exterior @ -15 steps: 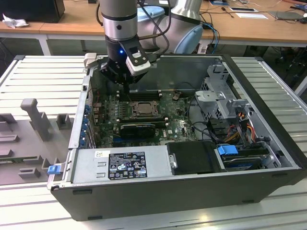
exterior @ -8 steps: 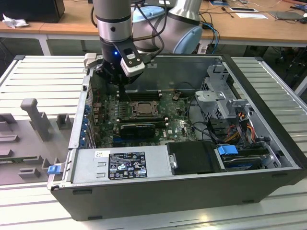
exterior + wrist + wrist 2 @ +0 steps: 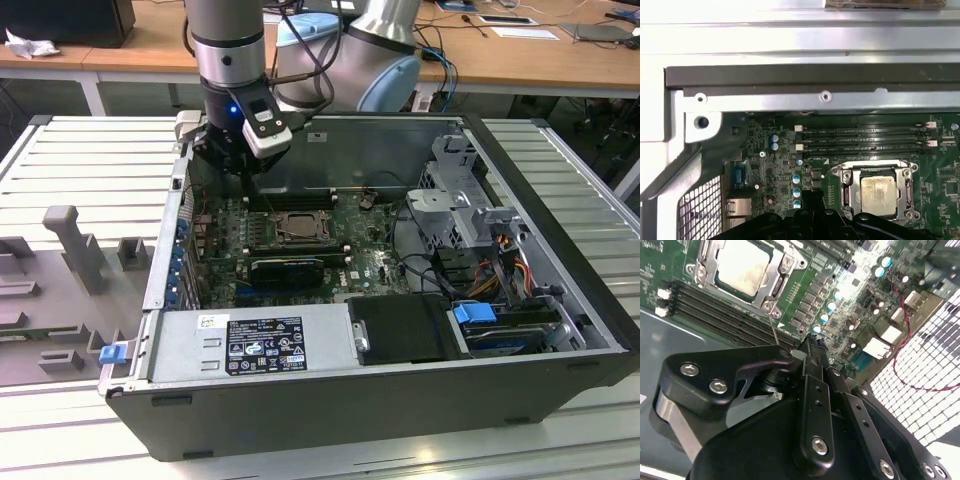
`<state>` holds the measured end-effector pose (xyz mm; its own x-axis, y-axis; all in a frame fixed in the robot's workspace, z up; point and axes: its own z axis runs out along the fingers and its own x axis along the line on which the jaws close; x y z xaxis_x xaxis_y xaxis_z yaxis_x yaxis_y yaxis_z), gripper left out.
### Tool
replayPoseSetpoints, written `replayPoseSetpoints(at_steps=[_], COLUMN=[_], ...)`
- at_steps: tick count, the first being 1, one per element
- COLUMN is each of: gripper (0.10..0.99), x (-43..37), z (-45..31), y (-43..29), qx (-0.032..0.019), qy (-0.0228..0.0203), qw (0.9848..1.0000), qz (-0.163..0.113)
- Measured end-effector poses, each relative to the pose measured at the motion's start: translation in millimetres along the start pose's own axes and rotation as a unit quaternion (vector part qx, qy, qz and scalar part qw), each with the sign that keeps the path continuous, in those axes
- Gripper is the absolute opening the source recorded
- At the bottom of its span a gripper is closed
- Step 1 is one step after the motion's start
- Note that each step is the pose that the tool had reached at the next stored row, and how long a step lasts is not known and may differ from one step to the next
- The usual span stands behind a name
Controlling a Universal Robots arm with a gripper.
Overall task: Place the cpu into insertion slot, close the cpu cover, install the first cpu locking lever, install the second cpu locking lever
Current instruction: 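Install the first cpu locking lever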
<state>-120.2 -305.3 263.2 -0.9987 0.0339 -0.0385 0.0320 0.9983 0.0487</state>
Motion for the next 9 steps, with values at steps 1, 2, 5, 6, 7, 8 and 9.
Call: replayPoseSetpoints(at_steps=[1,2,5,6,7,8,9], gripper=[0.106,0.106,0.106,0.106,0.106,0.106,0.106], x=[0.4,0.6,1.3,1.5,1.6,1.7,1.8], z=[1.0,1.8,6.1,7.4,8.1,8.5,9.3], y=[1.6,2.7,8.6,11.5,13.0,14.4,16.7], qx=[0.0000,0.0001,0.0001,0.0000,0.0000,0.0000,-0.0001], qy=[0.0000,0.0001,0.0001,0.0001,0.0002,0.0003,0.0003], qw=[1.0000,1.0000,1.0000,1.0000,1.0000,1.0000,1.0000], qz=[0.000,0.000,0.000,0.000,0.000,0.000,-0.001])
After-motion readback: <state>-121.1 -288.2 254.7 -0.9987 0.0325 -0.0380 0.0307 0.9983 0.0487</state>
